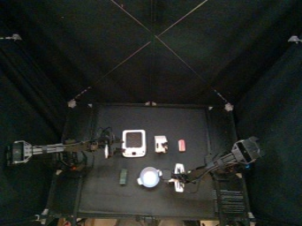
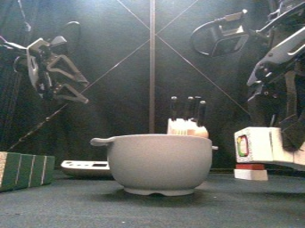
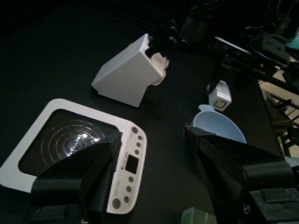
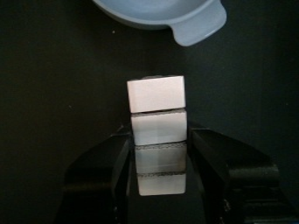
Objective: Put white sushi roll on stove
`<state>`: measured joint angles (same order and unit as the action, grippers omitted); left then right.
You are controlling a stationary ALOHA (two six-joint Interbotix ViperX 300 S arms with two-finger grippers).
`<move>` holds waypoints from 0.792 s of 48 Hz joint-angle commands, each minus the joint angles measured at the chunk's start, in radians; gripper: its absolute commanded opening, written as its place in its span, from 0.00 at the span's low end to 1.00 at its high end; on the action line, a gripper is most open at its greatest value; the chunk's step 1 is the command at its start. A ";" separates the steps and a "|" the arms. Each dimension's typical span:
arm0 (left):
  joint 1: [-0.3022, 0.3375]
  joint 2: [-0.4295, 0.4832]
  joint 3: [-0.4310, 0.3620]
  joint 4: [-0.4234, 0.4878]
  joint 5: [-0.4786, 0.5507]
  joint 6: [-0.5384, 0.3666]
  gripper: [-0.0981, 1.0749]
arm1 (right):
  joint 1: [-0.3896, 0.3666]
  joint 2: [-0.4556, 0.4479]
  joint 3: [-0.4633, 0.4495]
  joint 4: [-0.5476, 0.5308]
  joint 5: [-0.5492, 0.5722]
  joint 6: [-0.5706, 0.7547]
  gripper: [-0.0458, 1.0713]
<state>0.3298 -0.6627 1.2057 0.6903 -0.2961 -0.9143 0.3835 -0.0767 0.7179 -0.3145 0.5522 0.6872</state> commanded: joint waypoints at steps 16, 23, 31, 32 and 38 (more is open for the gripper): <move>0.003 -0.006 0.005 0.014 -0.012 0.005 0.88 | -0.046 -0.061 -0.160 -0.109 -0.003 0.008 0.53; 0.000 -0.025 0.017 0.055 -0.032 0.005 0.88 | -0.089 -0.049 -0.233 -0.146 -0.009 0.011 0.53; -0.003 -0.057 0.035 0.097 -0.075 0.005 0.88 | -0.172 -0.029 -0.298 -0.149 -0.034 0.023 0.53; -0.003 -0.061 0.038 0.098 -0.081 0.005 0.88 | -0.186 -0.026 -0.307 -0.146 -0.040 0.028 0.53; -0.003 -0.086 0.052 0.104 -0.104 0.005 0.88 | -0.262 -0.003 -0.359 -0.132 -0.120 0.048 0.53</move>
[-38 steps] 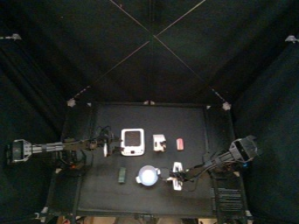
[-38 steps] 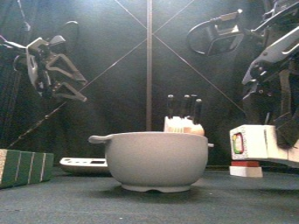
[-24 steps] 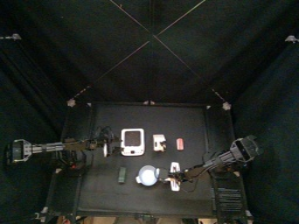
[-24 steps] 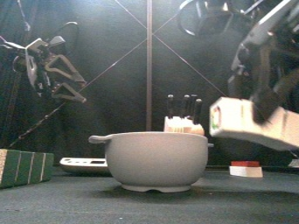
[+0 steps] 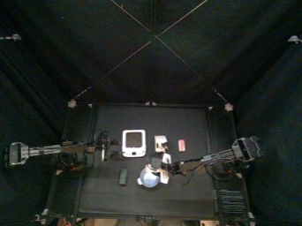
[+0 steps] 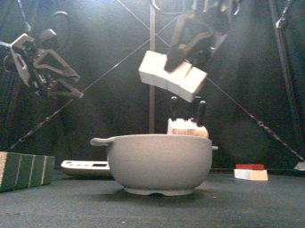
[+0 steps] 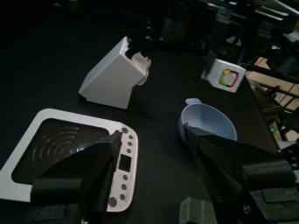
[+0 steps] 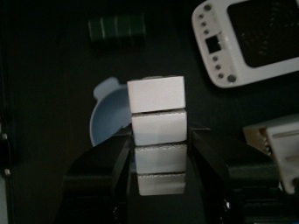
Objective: Put white sushi roll on stove
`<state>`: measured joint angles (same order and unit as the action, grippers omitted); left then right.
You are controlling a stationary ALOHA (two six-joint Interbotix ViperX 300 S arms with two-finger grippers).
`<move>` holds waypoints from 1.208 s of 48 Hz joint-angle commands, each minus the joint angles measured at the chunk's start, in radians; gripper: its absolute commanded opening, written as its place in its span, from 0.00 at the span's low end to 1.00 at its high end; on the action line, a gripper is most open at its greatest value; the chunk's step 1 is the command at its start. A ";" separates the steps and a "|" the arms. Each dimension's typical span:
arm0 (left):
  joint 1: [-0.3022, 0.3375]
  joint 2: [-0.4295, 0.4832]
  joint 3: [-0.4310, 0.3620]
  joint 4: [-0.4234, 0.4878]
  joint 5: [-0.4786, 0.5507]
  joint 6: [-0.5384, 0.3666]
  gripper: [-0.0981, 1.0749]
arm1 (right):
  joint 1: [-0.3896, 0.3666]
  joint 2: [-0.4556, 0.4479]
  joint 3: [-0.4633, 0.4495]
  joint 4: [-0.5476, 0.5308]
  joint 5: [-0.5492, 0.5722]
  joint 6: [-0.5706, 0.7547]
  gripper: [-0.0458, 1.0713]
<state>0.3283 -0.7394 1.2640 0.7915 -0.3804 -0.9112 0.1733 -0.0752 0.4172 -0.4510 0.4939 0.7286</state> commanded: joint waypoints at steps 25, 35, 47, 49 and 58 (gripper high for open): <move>-0.003 -0.017 -0.003 0.003 -0.021 0.002 0.88 | -0.296 0.216 -0.259 0.014 -0.181 0.000 0.53; -0.003 -0.018 -0.002 0.003 -0.021 0.002 0.88 | -0.351 0.311 -0.327 0.011 -0.127 -0.002 0.53; -0.003 -0.018 -0.002 0.003 -0.021 0.002 0.88 | -0.365 0.376 -0.360 0.011 -0.114 -0.002 0.53; -0.003 -0.018 -0.002 0.003 -0.021 0.002 0.88 | -0.368 0.388 -0.365 0.011 -0.112 -0.002 0.53; -0.002 -0.018 -0.002 0.003 -0.021 0.002 0.88 | -0.382 0.426 -0.387 0.015 -0.107 -0.002 0.54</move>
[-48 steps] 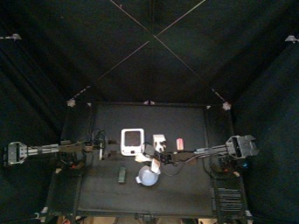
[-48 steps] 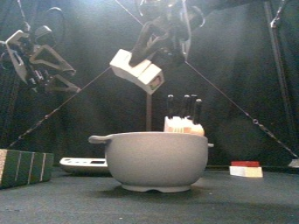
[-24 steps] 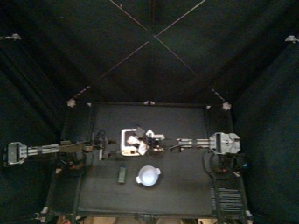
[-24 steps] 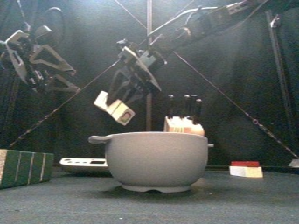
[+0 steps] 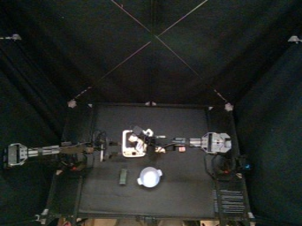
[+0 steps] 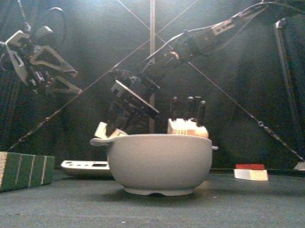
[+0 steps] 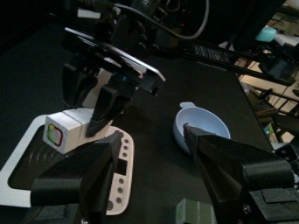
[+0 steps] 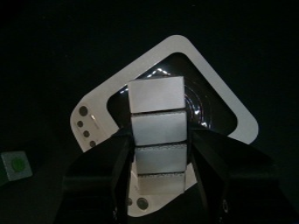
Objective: Put white sushi roll on stove
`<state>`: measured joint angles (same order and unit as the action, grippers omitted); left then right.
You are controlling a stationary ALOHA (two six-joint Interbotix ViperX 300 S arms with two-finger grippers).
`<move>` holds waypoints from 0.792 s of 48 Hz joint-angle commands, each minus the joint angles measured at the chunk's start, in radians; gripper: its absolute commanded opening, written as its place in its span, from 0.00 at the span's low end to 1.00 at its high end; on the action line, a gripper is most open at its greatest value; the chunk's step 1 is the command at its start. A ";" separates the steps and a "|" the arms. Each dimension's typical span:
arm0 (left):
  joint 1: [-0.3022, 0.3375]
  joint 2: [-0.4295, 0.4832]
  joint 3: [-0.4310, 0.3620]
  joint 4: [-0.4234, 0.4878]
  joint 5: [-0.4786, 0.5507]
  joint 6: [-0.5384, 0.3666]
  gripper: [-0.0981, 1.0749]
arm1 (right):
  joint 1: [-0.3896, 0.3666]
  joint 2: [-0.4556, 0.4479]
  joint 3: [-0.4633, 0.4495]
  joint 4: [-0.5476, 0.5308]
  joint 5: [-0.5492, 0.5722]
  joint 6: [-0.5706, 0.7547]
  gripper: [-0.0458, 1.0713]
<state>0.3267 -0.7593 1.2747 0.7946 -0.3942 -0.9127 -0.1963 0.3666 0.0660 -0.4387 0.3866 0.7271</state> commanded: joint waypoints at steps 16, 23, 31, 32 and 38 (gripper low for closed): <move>0.002 0.002 -0.012 -0.002 -0.008 0.003 0.87 | -0.026 0.028 -0.063 0.006 0.002 0.005 0.68; 0.003 0.002 -0.011 -0.002 -0.008 0.003 0.88 | -0.026 0.040 -0.072 0.006 0.011 0.006 0.76; 0.005 0.003 -0.011 0.000 -0.008 0.003 0.88 | -0.029 0.041 -0.075 0.006 0.032 0.008 0.85; 0.005 0.002 -0.011 0.000 -0.008 0.003 0.88 | -0.031 0.041 -0.075 0.006 0.034 0.008 0.86; 0.006 0.002 -0.011 0.000 -0.008 0.003 0.88 | -0.031 0.041 -0.078 0.006 0.037 0.008 0.93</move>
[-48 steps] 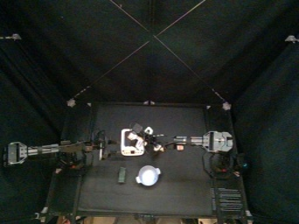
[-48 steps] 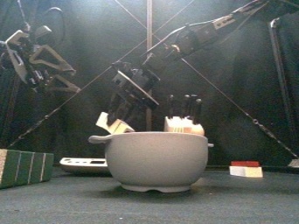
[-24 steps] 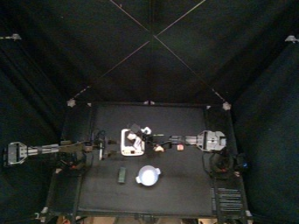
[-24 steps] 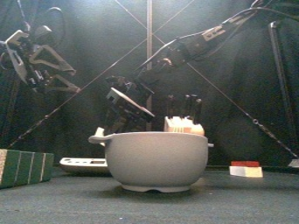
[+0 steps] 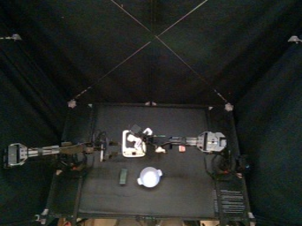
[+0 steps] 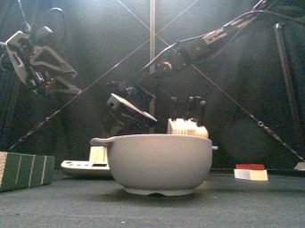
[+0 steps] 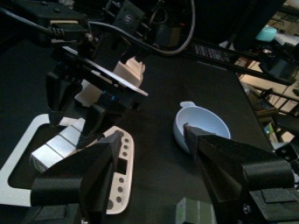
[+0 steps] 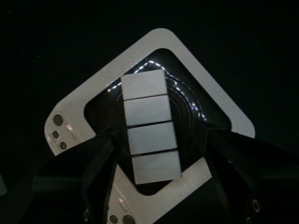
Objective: Put white sushi roll on stove
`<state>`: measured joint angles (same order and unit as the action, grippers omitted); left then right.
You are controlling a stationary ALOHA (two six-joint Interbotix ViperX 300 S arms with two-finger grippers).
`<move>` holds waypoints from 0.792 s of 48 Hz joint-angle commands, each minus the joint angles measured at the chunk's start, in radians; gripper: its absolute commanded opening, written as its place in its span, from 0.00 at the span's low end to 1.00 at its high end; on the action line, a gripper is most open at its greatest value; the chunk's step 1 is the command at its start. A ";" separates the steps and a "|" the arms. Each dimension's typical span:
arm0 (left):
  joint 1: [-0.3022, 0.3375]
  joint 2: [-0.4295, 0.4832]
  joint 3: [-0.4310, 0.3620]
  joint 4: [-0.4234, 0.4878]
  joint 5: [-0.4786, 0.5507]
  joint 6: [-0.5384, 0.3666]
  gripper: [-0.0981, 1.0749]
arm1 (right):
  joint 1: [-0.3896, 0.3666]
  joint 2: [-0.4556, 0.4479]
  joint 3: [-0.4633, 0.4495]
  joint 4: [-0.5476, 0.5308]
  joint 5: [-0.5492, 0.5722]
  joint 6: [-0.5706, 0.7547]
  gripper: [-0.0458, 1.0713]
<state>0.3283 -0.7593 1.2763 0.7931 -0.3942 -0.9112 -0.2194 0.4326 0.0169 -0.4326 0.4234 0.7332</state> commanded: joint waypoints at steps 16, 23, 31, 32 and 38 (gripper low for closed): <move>0.003 0.002 -0.012 0.000 -0.008 0.002 0.88 | 0.000 -0.037 -0.057 0.000 0.021 0.000 0.95; 0.005 0.002 -0.012 0.000 -0.008 0.002 0.88 | 0.002 -0.037 -0.060 0.000 0.029 0.000 0.95; 0.005 0.002 -0.012 0.002 -0.008 0.002 0.88 | 0.000 -0.037 -0.060 -0.003 0.040 -0.002 0.95; 0.005 0.002 -0.012 0.002 -0.008 0.002 0.88 | 0.002 -0.037 -0.060 -0.003 0.040 -0.002 0.95; 0.005 0.002 -0.012 0.000 -0.008 0.002 0.87 | 0.000 -0.038 -0.060 -0.003 0.040 -0.003 0.95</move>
